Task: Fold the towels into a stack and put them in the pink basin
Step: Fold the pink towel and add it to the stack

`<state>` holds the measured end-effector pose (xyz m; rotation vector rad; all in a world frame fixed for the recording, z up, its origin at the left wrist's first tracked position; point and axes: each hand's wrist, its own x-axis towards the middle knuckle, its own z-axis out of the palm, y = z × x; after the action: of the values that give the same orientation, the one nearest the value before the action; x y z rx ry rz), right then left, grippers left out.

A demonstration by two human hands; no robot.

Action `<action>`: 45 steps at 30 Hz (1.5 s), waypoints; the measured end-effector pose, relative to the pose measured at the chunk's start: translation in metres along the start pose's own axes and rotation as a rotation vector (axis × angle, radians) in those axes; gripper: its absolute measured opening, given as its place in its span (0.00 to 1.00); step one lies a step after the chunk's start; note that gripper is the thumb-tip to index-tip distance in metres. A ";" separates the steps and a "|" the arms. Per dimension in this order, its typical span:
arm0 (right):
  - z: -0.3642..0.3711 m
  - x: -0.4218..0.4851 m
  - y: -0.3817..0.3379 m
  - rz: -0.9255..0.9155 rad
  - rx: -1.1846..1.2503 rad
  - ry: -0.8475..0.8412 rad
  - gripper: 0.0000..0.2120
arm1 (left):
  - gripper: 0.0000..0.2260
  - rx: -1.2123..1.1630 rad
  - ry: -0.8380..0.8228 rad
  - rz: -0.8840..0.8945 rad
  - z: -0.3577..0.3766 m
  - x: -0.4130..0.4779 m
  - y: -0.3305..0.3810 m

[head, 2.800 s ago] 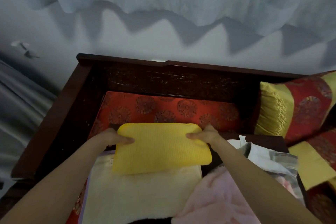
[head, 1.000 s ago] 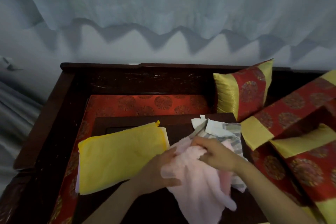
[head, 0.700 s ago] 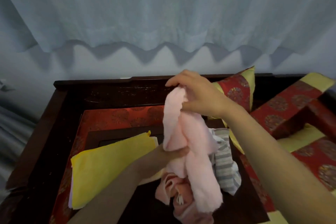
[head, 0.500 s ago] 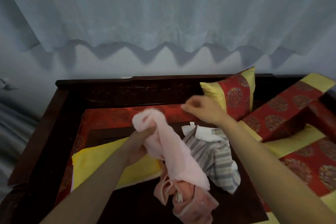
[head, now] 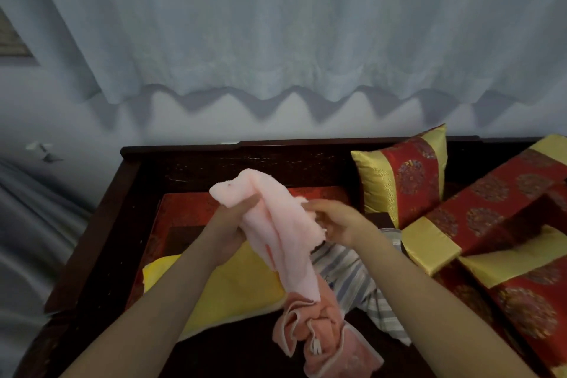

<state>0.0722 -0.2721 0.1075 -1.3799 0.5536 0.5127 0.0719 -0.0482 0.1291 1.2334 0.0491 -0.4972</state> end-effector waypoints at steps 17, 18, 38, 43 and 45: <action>0.023 -0.022 -0.162 -0.595 -0.236 0.413 0.14 | 0.09 0.050 0.518 -0.049 -0.085 0.000 0.080; 0.022 -0.023 -0.162 -0.551 -0.140 0.347 0.15 | 0.08 -0.004 0.459 -0.035 -0.085 -0.001 0.087; -0.027 -0.047 0.005 -0.243 -1.040 -0.403 0.08 | 0.28 0.267 -0.145 -0.349 -0.187 -0.080 -0.003; -0.025 -0.015 0.100 -0.054 -1.193 -0.452 0.12 | 0.19 0.701 -0.281 -0.759 -0.204 -0.091 -0.089; -0.024 -0.003 0.111 0.001 -1.283 -0.522 0.08 | 0.16 0.866 -0.293 -0.808 -0.206 -0.078 -0.095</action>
<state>-0.0020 -0.2824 0.0220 -2.3038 -0.3145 1.3019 0.0120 0.1427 -0.0031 1.9597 0.0884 -1.5065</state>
